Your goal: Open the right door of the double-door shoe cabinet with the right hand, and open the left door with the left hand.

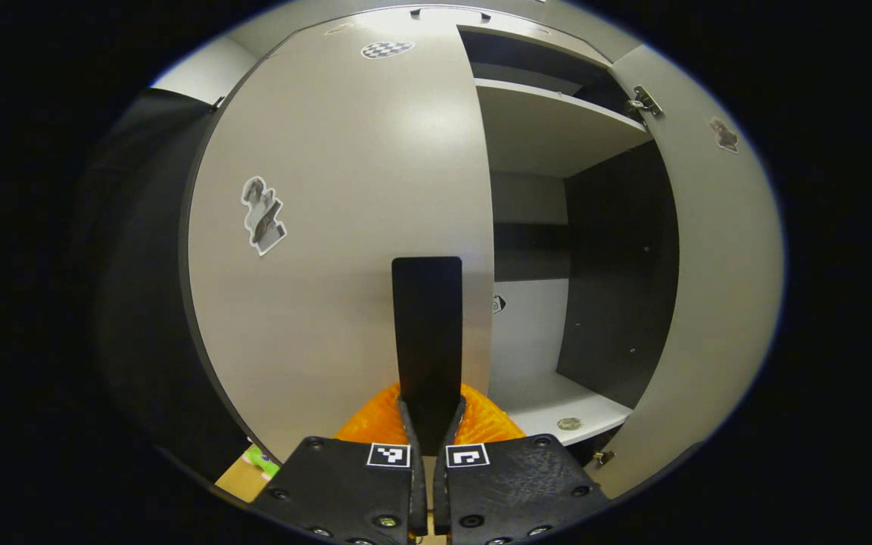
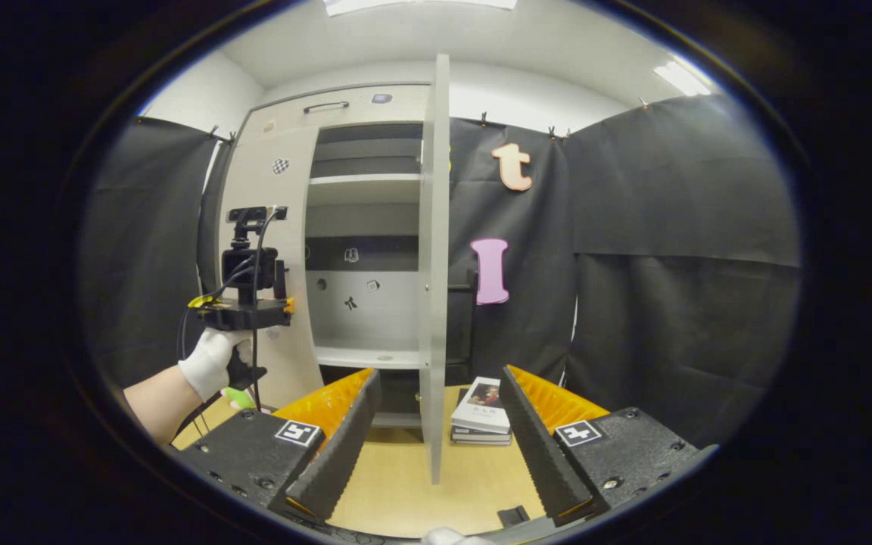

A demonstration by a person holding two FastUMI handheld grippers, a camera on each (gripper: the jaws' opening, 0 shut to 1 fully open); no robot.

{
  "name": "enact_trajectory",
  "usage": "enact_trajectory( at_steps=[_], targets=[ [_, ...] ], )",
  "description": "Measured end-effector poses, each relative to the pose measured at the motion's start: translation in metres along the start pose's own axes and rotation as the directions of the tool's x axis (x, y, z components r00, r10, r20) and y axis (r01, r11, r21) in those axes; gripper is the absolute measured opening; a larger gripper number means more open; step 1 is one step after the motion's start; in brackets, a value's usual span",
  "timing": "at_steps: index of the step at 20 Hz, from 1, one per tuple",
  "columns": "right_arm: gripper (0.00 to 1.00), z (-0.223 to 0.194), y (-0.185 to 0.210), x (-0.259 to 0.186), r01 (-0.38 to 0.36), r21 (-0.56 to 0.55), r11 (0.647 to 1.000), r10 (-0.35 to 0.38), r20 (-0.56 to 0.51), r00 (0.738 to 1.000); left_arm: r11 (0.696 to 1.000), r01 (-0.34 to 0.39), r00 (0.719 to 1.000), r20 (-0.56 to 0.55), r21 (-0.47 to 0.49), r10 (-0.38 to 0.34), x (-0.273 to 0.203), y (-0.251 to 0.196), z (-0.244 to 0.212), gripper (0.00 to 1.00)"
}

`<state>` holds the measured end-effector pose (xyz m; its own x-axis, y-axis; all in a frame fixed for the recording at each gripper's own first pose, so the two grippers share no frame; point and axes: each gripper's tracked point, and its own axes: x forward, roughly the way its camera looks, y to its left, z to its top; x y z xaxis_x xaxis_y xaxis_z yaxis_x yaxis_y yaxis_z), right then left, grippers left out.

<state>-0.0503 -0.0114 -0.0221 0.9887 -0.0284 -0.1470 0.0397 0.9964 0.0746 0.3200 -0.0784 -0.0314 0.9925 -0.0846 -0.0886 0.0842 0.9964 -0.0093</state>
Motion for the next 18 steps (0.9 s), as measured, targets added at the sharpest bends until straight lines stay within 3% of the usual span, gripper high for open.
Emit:
enact_trajectory(
  at_steps=[10, 18],
  targets=[
    [0.98, -0.005, 0.018, -0.013, -0.075, 0.005, 0.997, 0.075, -0.005, 0.997, 1.0, 0.026, 1.0, -0.004, -0.016, -0.026, -0.025, 0.007, -0.003, 0.03],
    [0.98, -0.012, 0.045, -0.026, -0.164, 0.012, 0.986, 0.164, -0.002, 0.986, 1.0, 0.0, 1.0, -0.001, -0.02, 0.0, -0.056, 0.025, -0.007, 0.02]
  ],
)
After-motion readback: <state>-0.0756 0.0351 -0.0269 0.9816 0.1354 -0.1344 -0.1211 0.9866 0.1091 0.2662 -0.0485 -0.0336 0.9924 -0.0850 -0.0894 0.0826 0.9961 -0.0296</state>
